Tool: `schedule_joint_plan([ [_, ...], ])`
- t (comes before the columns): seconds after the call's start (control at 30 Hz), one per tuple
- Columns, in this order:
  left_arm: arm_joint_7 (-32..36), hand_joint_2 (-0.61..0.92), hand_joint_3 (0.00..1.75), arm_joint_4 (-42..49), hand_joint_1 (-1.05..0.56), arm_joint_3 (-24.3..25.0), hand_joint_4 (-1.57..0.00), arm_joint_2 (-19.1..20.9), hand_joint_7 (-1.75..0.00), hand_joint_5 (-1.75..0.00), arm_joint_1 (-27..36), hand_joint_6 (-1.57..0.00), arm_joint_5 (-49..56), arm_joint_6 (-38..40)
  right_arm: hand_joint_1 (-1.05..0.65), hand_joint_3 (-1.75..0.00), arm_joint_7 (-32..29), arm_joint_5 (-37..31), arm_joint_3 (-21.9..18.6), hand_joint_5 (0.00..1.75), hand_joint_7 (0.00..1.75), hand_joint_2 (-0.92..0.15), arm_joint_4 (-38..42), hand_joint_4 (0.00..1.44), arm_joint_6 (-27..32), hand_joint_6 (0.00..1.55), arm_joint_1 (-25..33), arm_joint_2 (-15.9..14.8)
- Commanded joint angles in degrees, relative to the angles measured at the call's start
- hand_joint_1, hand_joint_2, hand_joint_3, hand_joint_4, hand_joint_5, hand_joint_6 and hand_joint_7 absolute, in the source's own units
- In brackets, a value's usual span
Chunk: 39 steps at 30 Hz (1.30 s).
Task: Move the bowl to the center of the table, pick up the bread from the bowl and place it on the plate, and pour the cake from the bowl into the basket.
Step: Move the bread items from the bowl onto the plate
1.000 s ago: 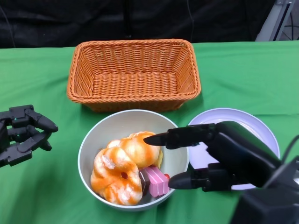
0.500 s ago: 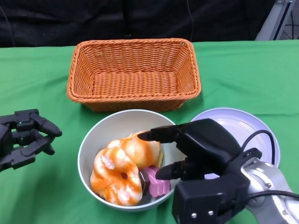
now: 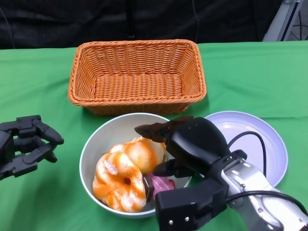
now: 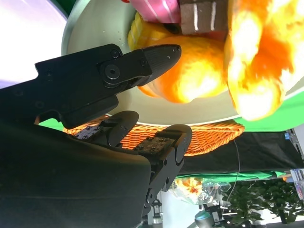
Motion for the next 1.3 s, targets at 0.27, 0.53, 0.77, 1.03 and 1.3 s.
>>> schedule_joint_plan([
  [0.27, -1.0, 0.88, 0.44, 1.7, -0.10, 0.1, -0.75, 1.2, -1.06, -1.35, -1.0, -0.80, 0.0, -0.8, -0.82, -0.12, 1.1, -0.4, 1.6, 0.03, 0.00, -0.92, 3.8, 0.52, 0.8, 0.41, -2.8, 0.6],
  [0.53, -1.5, 0.89, 0.43, 2.8, -0.11, 0.1, -0.74, 1.6, -1.05, -1.35, -1.4, -0.79, 0.1, -1.2, -0.83, -0.12, 1.6, 0.5, 3.6, 0.04, 0.01, -0.92, 12.7, 0.55, 0.0, 0.43, -6.6, 3.1],
  [0.77, -2.0, 0.90, 0.43, 3.9, -0.11, 0.0, -0.72, 1.8, -1.05, -1.35, -1.7, -0.78, 0.3, -2.5, -0.75, -0.03, -3.7, -1.0, 5.2, 0.05, 0.02, -0.91, 16.8, 0.67, -0.6, 0.53, -7.9, 4.0],
  [1.03, -1.4, 0.91, 0.41, 4.4, -0.10, -0.3, -0.75, 1.5, -1.06, -1.34, -1.6, -0.79, 0.9, -3.6, -0.34, -0.02, -13.8, 0.4, 6.4, 0.95, 0.08, -0.91, 28.9, 0.76, -6.3, 0.85, -11.3, 6.5],
  [1.3, -0.7, 0.92, 0.38, 4.0, -0.10, -0.8, -0.76, 1.3, -1.07, -1.33, -1.5, -0.79, 1.7, -4.1, -0.30, -0.03, -20.2, 3.5, 3.9, 1.56, 1.05, -0.92, 29.8, 0.56, -11.8, 0.63, -11.8, 5.6],
])
